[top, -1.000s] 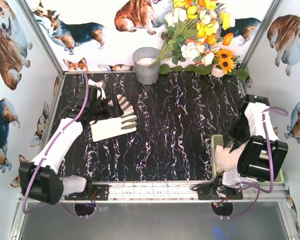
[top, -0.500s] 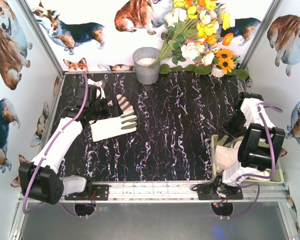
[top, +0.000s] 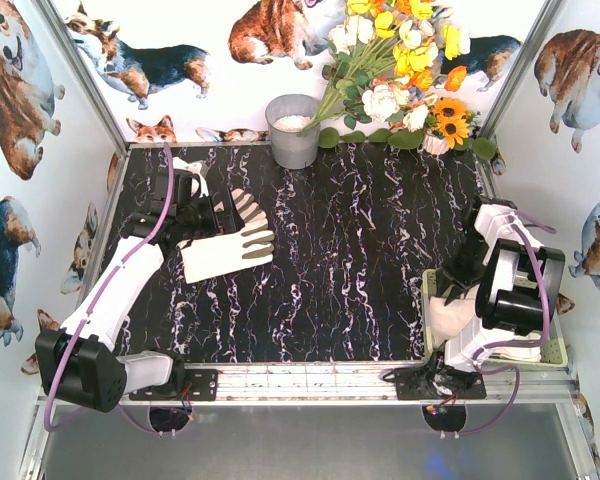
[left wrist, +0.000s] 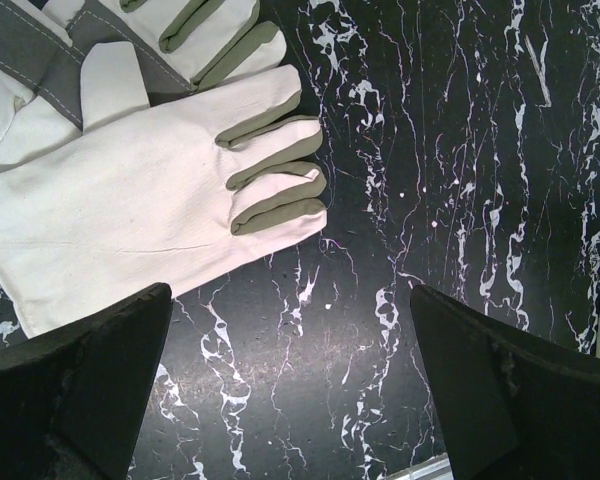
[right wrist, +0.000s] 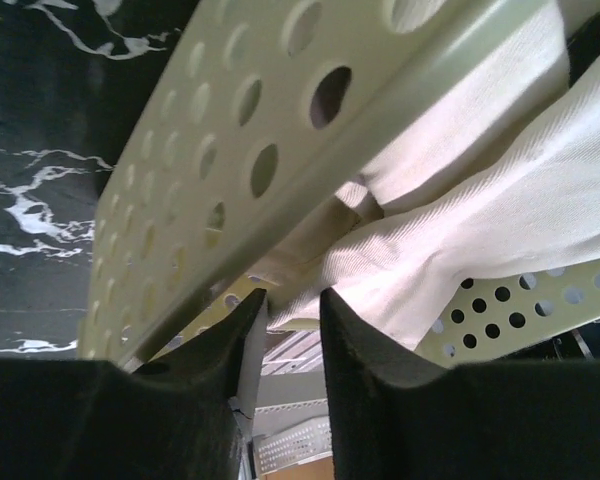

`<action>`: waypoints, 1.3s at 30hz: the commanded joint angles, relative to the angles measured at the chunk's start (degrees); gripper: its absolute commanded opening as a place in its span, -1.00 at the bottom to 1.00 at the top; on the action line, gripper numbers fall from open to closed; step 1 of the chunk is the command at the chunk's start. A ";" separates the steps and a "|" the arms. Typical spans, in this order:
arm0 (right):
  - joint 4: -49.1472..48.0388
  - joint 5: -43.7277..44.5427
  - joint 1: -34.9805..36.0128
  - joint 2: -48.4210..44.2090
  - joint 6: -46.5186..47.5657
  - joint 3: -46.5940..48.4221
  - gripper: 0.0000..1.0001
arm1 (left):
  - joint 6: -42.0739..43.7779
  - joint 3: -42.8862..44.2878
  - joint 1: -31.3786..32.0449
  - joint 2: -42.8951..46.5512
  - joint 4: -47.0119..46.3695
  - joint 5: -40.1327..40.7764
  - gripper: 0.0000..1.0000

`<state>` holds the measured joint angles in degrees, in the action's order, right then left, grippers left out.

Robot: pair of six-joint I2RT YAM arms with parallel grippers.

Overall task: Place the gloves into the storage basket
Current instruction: Adjust the glove in the bin.

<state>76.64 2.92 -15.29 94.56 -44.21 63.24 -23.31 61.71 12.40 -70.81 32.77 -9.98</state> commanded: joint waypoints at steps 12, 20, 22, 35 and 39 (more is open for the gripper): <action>-2.09 1.28 0.79 -1.93 1.13 -6.14 -0.59 | -1.04 0.65 -0.89 0.50 -1.03 0.13 0.99; 1.89 2.11 0.79 -5.62 5.31 -0.31 -0.19 | -1.11 2.92 -0.89 1.07 0.92 2.59 0.99; 3.37 1.97 0.79 -7.52 6.80 0.84 -0.04 | -1.48 3.89 -0.89 1.03 2.01 3.89 0.99; 7.98 -0.41 0.70 -22.56 17.06 14.21 0.21 | -9.78 10.59 -1.24 -3.06 11.99 10.83 1.00; 3.18 -10.65 1.43 -25.20 20.46 17.69 0.18 | -11.79 9.86 -1.53 -6.64 8.07 11.81 0.97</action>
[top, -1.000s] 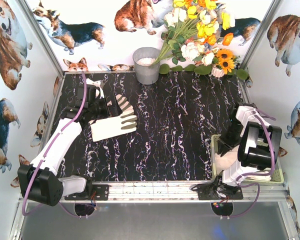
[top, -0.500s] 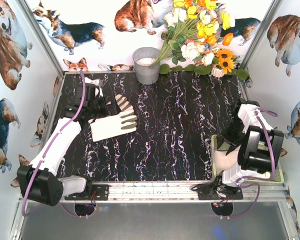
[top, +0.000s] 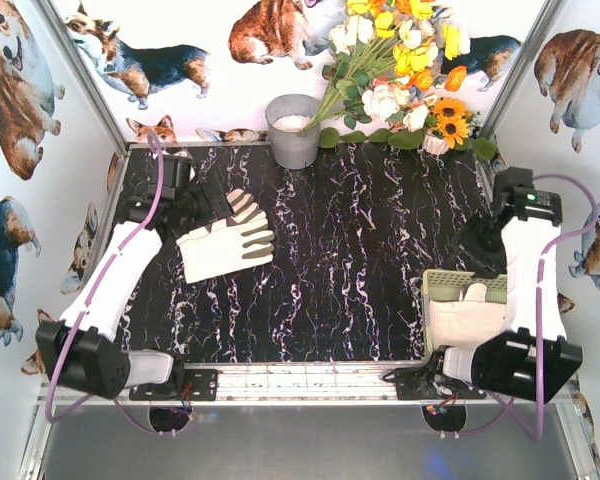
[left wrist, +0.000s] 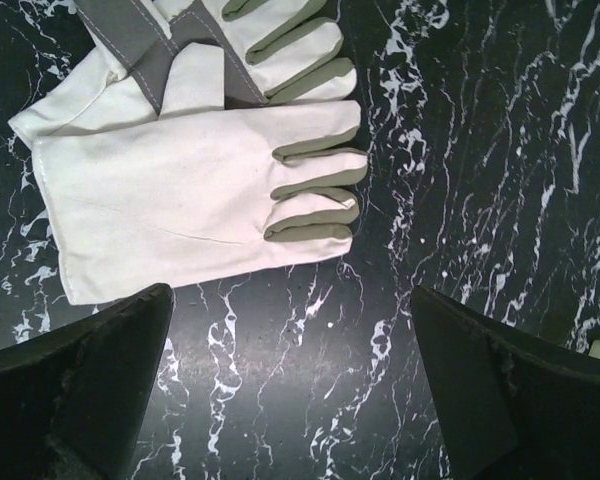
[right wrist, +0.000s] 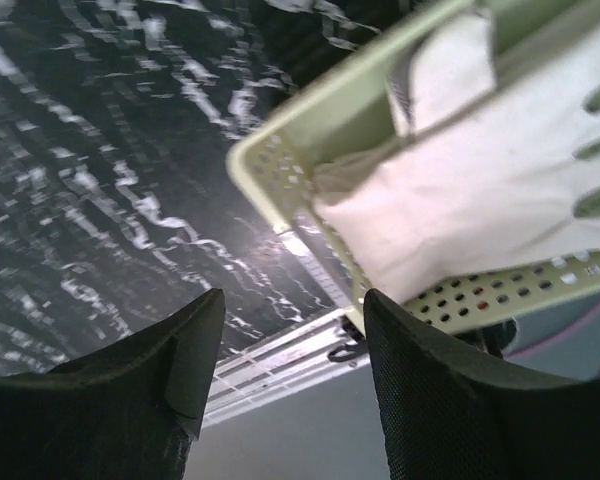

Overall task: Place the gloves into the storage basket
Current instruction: Adjust the glove in the bin.

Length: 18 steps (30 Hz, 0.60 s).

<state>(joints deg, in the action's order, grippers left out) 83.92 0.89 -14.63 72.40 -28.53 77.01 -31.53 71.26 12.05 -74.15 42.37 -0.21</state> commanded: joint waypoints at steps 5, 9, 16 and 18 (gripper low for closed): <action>-12.17 -17.52 4.73 -6.32 3.54 3.85 0.17 | -4.84 1.48 -3.90 -11.76 -6.49 2.43 0.58; -15.34 -19.67 8.62 -6.53 1.76 3.23 0.16 | -5.36 2.86 -8.20 -18.73 -13.08 0.02 0.48; -17.82 -22.19 11.47 -3.59 0.63 3.85 0.14 | -5.08 10.12 -13.81 -32.84 -17.31 -3.83 0.35; -17.99 -22.41 11.47 -2.57 0.12 4.26 0.14 | -3.71 13.40 -14.56 -37.46 -16.28 -4.69 0.34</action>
<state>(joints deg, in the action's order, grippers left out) 69.95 -19.51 -3.42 68.23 -27.64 79.00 -36.80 79.20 -1.17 -106.24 28.64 -2.37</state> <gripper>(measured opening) 0.570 0.675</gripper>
